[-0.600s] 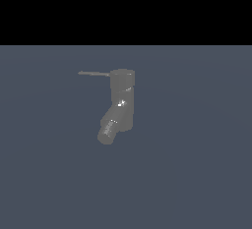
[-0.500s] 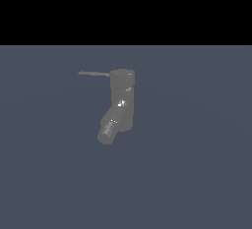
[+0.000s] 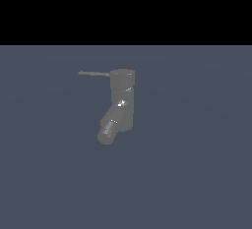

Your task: Turn on the faucet by rotating a designated handle.

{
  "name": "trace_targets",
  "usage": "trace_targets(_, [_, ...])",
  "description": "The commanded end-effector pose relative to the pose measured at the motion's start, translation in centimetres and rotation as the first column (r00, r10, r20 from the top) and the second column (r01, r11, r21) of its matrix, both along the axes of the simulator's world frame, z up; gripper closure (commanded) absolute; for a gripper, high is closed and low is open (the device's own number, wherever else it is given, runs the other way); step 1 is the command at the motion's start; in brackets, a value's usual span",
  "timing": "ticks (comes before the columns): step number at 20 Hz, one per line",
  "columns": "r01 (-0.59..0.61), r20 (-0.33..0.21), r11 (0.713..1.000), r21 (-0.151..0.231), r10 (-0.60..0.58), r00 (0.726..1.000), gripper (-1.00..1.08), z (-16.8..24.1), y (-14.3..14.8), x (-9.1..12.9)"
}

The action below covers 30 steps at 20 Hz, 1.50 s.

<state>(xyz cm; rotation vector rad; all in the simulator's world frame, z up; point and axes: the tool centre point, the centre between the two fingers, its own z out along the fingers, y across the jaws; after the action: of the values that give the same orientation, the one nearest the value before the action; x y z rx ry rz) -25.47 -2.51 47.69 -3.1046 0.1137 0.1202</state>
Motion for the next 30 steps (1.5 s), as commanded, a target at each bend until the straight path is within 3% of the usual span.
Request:
trace_targets(1, [0.002, -0.002, 1.0, 0.003, -0.001, 1.0, 1.08, 0.0, -0.1, 0.0])
trace_targets(9, [0.036, -0.002, 0.999, 0.009, -0.036, 0.999, 1.08, -0.2, 0.1, 0.9])
trace_targets(18, [0.154, -0.01, 0.988, 0.027, -0.153, 0.988, 1.08, -1.0, 0.9, 3.9])
trace_targets(24, [0.28, -0.024, 0.959, 0.039, -0.279, 0.96, 1.08, -2.1, 1.7, 7.1])
trace_targets(30, [0.413, -0.043, 0.91, 0.043, -0.412, 0.91, 1.08, -3.6, 2.7, 10.3])
